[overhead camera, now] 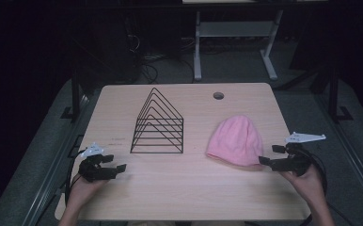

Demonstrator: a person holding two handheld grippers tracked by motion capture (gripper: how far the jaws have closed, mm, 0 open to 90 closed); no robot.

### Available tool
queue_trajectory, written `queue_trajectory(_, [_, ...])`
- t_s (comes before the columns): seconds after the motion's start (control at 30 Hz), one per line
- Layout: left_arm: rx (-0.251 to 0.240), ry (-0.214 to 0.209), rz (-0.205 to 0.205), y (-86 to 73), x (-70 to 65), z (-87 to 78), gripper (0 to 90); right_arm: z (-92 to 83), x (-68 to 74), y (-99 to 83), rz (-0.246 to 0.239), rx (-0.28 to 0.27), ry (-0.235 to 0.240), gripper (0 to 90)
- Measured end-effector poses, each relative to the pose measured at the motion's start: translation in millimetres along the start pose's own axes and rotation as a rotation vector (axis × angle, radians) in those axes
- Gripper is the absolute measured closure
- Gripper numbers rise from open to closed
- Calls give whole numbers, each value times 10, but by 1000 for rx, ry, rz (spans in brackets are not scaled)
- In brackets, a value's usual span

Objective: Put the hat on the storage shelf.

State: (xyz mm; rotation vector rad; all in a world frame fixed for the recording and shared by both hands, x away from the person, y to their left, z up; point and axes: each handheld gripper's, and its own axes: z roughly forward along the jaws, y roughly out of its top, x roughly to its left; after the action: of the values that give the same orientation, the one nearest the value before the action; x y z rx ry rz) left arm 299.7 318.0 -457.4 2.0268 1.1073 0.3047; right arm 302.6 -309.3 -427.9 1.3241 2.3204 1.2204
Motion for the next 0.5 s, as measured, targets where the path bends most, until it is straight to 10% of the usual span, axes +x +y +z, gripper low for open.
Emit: queue_trajectory(0.5, [-4,-3,-9,22,-34,4,240,207,-158,372,11,58,31,148])
